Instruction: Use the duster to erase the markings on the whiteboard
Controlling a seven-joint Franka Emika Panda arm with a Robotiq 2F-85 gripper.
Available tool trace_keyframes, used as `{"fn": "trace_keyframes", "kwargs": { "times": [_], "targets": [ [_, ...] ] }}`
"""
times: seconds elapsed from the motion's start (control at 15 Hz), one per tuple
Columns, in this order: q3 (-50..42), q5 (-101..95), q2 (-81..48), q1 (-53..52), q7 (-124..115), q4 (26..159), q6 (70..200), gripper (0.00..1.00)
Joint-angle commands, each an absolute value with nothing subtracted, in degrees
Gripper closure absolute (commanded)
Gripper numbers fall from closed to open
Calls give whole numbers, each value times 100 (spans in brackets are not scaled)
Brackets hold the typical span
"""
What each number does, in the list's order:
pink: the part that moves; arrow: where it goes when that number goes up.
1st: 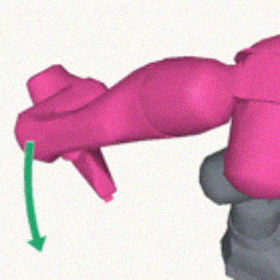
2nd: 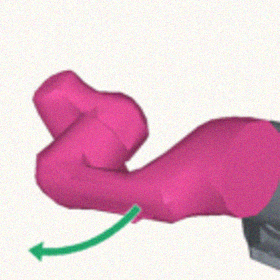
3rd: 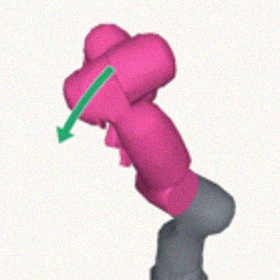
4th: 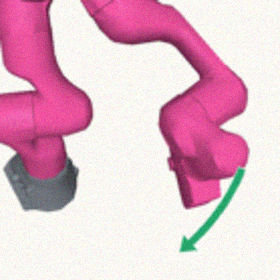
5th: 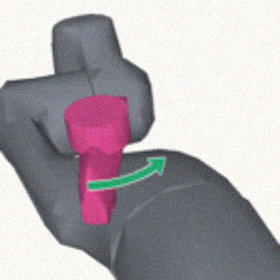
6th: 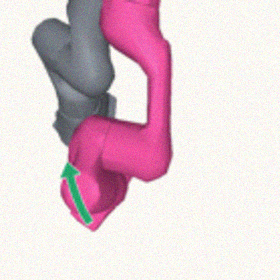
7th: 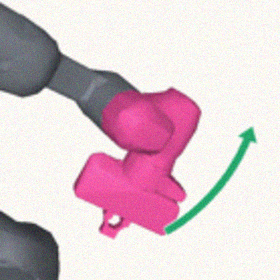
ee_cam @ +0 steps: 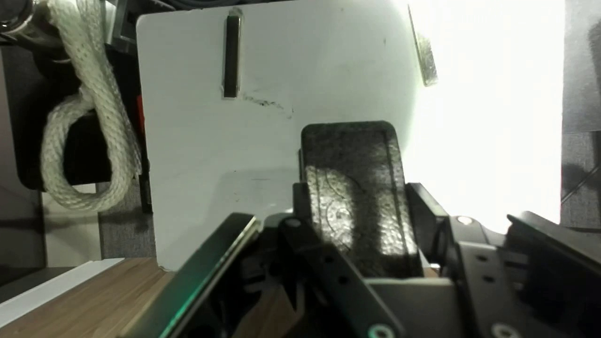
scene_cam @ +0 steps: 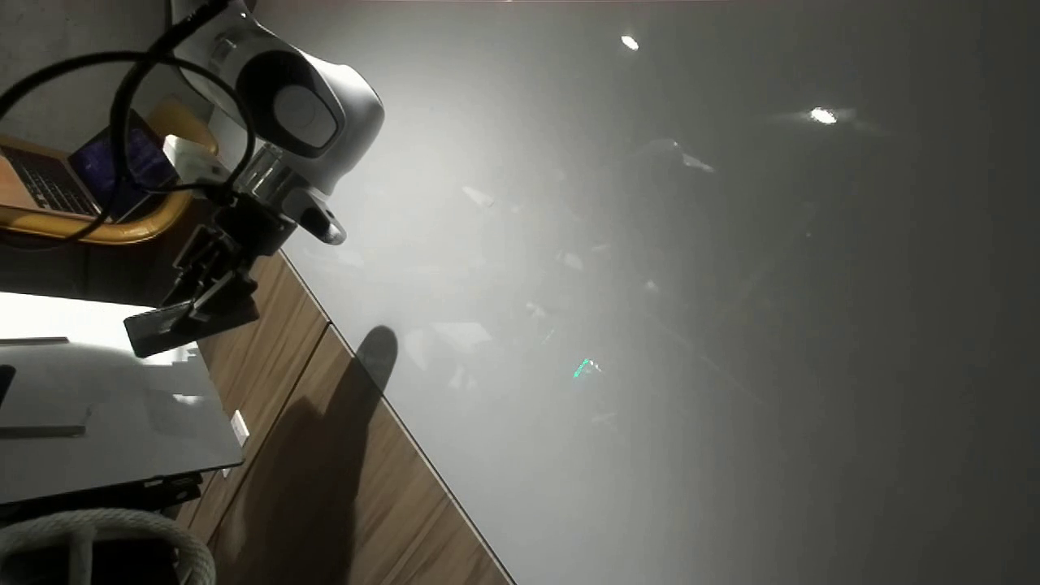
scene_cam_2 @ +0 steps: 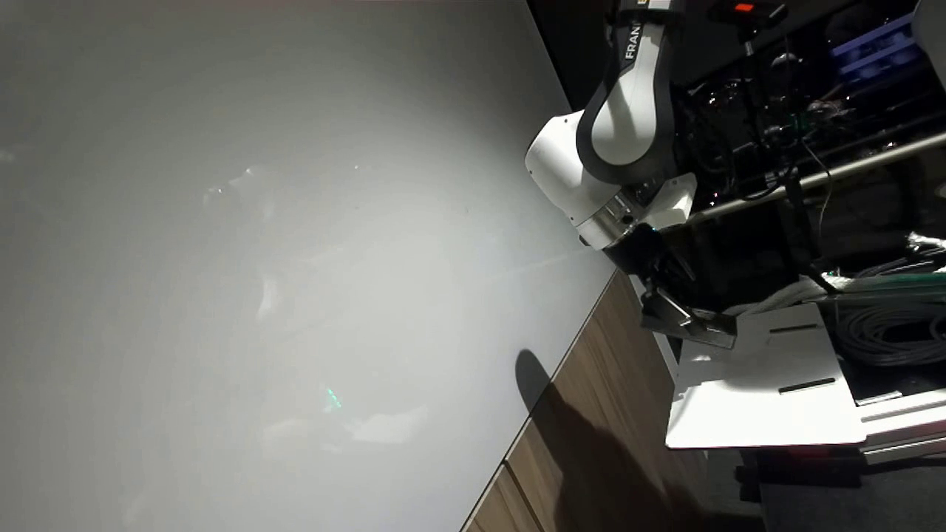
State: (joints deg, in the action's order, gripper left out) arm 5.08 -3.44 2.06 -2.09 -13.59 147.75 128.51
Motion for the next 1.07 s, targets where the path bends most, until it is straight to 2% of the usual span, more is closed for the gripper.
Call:
{"fn": "trace_keyframes", "kwargs": {
  "times": [0.0,1.0],
  "targets": [
    [441,-372,-270,-252,-1267,14452,12925,73],
    [448,-461,-1023,-569,-1323,14154,12711,73]
  ]
}}
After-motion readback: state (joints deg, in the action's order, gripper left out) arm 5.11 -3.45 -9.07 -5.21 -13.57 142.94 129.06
